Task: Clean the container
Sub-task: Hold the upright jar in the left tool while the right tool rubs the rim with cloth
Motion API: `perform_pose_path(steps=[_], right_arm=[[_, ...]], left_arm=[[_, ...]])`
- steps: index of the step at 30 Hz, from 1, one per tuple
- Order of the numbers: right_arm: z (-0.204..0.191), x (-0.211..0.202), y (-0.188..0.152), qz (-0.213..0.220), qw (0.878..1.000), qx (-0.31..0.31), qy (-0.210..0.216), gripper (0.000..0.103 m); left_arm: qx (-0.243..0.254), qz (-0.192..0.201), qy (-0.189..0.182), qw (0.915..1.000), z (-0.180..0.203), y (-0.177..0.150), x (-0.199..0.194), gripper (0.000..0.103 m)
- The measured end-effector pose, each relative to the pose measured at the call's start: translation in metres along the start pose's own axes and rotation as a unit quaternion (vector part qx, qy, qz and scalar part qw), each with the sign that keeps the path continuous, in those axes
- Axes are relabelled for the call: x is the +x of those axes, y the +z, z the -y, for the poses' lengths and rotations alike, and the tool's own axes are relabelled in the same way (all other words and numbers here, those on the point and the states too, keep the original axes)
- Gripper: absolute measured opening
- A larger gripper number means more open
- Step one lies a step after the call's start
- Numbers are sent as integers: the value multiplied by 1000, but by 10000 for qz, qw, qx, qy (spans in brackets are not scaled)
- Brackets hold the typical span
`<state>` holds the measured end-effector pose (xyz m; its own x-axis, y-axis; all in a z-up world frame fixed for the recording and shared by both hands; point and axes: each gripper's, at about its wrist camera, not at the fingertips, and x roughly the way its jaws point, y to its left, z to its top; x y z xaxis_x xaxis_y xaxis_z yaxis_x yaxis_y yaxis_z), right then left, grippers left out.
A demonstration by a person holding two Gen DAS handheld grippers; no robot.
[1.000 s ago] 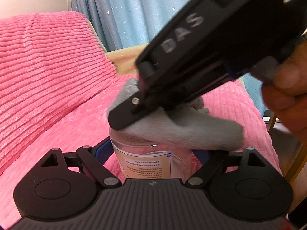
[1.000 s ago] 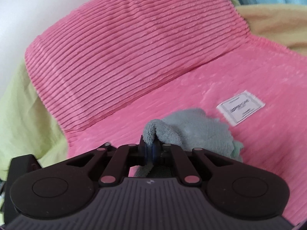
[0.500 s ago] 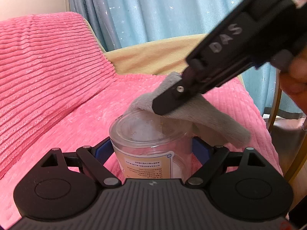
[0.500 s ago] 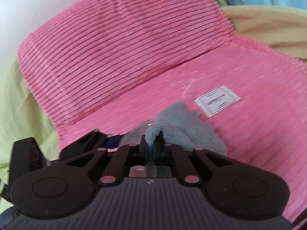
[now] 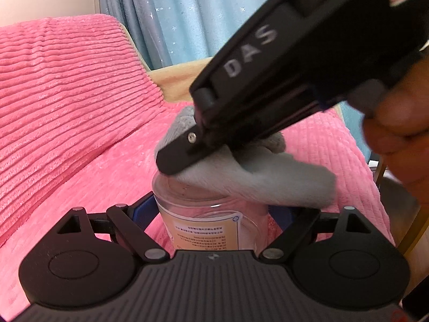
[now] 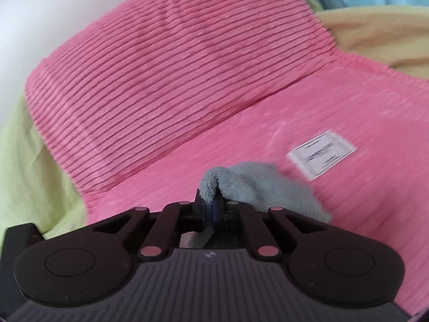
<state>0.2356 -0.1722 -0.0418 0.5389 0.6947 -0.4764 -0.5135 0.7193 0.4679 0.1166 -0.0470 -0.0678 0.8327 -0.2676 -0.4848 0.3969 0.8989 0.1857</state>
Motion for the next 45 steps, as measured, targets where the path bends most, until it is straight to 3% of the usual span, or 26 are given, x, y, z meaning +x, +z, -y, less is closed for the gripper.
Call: perform_pose_path(steps=[3, 7, 13, 35, 45], right_arm=[[2, -10, 0, -89, 9995, -205, -242, 2], [2, -26, -5, -271, 9984, -410, -264, 3], [6, -34, -11, -408, 9988, -75, 271, 3], [11, -32, -15, -336, 9982, 162, 469, 3], [5, -16, -18, -409, 9934, 523, 938, 3]], left_arm=[[1, -3, -16, 10000, -2, 0, 1, 87], [54, -11, -24, 10000, -6, 3, 5, 86], [41, -56, -65, 10000, -9, 3, 8, 86], [76, -451, 106, 9989, -7, 19, 14, 87], [25, -409, 80, 9991, -9, 17, 14, 86]])
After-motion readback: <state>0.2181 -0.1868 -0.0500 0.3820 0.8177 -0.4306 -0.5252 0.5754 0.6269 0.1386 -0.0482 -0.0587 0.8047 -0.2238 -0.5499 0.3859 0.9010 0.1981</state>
